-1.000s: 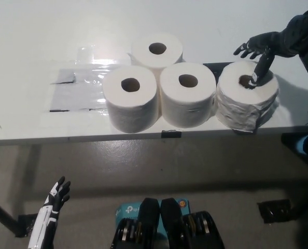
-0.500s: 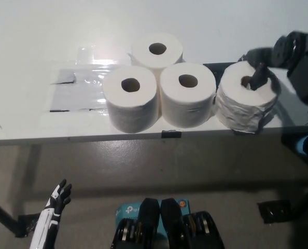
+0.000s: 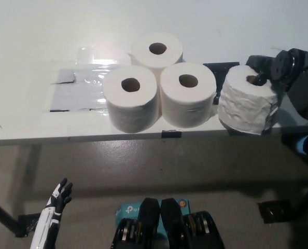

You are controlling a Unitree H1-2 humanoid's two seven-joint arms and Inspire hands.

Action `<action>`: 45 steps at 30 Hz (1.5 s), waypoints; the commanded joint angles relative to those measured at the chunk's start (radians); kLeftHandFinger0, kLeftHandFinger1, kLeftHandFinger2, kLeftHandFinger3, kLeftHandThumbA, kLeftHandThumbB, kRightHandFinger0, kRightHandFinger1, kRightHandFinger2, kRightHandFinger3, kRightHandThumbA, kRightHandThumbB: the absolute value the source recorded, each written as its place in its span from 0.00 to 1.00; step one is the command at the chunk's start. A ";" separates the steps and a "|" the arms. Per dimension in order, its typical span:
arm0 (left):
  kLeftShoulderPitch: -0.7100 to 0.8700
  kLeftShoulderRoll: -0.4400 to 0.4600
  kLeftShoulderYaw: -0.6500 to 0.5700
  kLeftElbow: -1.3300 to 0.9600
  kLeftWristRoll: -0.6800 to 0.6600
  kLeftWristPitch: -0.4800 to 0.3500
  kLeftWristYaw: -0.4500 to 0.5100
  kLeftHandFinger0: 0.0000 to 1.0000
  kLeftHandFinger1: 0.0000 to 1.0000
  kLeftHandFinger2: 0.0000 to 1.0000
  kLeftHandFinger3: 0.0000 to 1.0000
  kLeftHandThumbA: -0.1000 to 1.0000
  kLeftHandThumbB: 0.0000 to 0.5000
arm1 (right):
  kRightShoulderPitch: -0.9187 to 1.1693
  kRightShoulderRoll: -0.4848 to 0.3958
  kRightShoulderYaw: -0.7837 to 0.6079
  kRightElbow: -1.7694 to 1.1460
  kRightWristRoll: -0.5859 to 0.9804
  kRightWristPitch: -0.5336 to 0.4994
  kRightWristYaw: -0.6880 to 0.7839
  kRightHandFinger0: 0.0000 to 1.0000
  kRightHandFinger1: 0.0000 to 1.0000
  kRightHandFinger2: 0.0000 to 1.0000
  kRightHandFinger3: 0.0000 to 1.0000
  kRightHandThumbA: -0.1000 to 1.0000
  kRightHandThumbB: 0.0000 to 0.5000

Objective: A few rolls of toilet paper are kept infront of the robot and the robot uses its right hand to lift one of the rolls and and places it on top of the other rolls to stack it.

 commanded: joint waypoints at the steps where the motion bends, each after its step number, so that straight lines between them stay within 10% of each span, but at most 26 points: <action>1: -0.011 0.008 0.007 -0.020 -0.005 -0.045 0.007 1.00 1.00 1.00 1.00 1.00 0.39 | -0.024 -0.045 -0.154 0.003 0.148 0.059 -0.026 0.05 0.21 0.58 0.15 0.91 0.16; 3: -0.013 0.011 0.009 -0.014 -0.004 -0.053 0.007 1.00 1.00 1.00 1.00 1.00 0.38 | -0.006 -0.060 -0.284 0.003 0.244 0.083 -0.019 0.00 0.02 0.39 0.09 0.87 0.16; 10: -0.004 0.014 0.013 -0.011 -0.008 -0.050 0.004 1.00 1.00 1.00 1.00 1.00 0.38 | 0.100 -0.123 -0.688 0.014 0.525 0.140 0.081 0.00 0.00 0.00 0.03 1.00 0.30; 22: 0.015 0.004 0.028 -0.006 -0.008 -0.050 0.022 1.00 1.00 1.00 1.00 1.00 0.32 | 0.195 -0.113 -1.116 0.021 0.776 0.240 0.221 0.00 0.00 0.00 0.00 0.92 0.39; 30: 0.013 0.008 0.035 0.004 -0.015 -0.061 0.013 1.00 1.00 1.00 1.00 1.00 0.33 | 0.134 -0.115 -1.160 -0.001 0.760 0.267 0.288 0.00 0.00 0.00 0.00 1.00 0.20; 45: 0.014 0.007 0.035 -0.010 0.005 -0.040 0.019 1.00 1.00 1.00 1.00 1.00 0.36 | -0.048 -0.047 -1.049 -0.072 0.774 0.292 0.350 0.00 0.00 0.00 0.00 1.00 0.22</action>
